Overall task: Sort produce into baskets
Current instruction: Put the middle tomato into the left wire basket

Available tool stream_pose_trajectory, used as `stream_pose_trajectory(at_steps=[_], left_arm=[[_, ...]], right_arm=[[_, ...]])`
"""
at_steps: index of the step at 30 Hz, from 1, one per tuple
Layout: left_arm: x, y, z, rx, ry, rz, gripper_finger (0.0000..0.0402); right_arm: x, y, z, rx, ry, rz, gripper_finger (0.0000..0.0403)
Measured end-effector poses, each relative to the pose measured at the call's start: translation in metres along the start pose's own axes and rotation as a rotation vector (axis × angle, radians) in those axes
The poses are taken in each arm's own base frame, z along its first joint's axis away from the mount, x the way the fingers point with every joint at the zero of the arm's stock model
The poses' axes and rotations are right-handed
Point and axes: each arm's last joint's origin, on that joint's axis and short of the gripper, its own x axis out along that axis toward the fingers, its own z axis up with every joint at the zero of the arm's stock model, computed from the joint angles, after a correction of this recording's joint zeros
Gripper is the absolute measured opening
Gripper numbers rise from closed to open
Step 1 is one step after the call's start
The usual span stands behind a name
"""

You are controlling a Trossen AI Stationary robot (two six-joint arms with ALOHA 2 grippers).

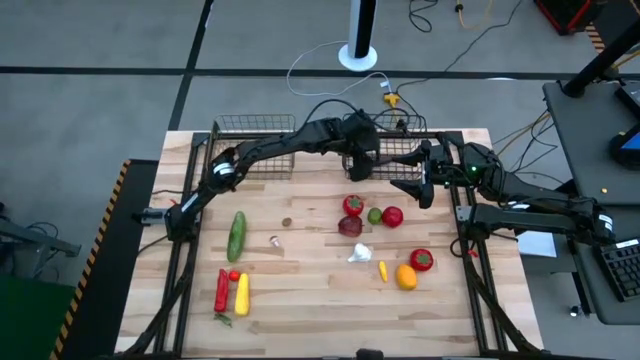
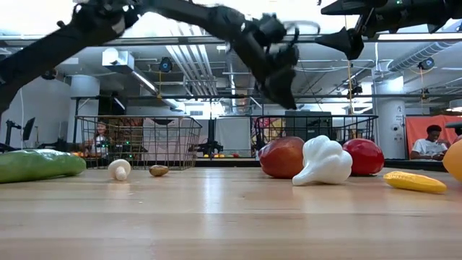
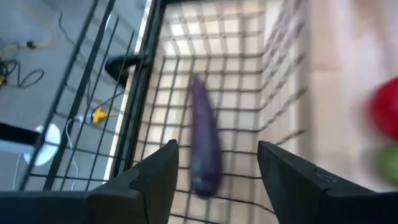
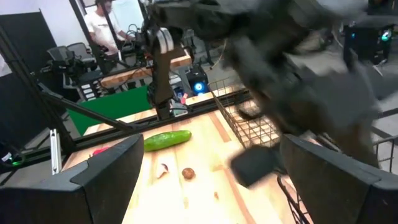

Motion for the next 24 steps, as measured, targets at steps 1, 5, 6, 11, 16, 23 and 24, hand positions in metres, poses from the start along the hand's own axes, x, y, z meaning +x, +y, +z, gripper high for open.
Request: stream_pose_trajectory(at_steps=[1,5,6,11,16,23,24], left_arm=[[-0.007,-0.004,0.004,0.007,-0.007,-0.006,0.0195],[-0.037,-0.018,0.015,0.030,-0.036,-0.025,0.0185],[-0.044,-0.020,0.017,0.033,-0.044,-0.027,0.0183],[-0.082,-0.032,0.007,-0.001,-0.075,-0.035,0.0174],[-0.119,-0.077,-0.016,-0.081,-0.214,-0.084,0.0169],[-0.172,-0.154,-0.061,-0.094,-0.333,0.085,0.0168],[-0.180,-0.162,-0.068,-0.104,-0.343,0.108,0.0168]], right_arm=[[0.000,0.000,0.000,0.000,0.000,0.000,0.0368],[0.000,0.000,-0.001,0.004,0.011,-0.002,0.0368],[0.000,0.000,-0.002,0.007,0.016,-0.003,0.0368],[0.000,-0.001,-0.002,0.034,0.025,-0.005,0.0368],[0.000,-0.001,-0.002,0.035,0.024,-0.006,0.0368],[0.000,0.000,-0.002,0.032,0.019,-0.007,0.0368],[0.000,-0.001,-0.001,0.037,0.012,-0.014,0.0368]])
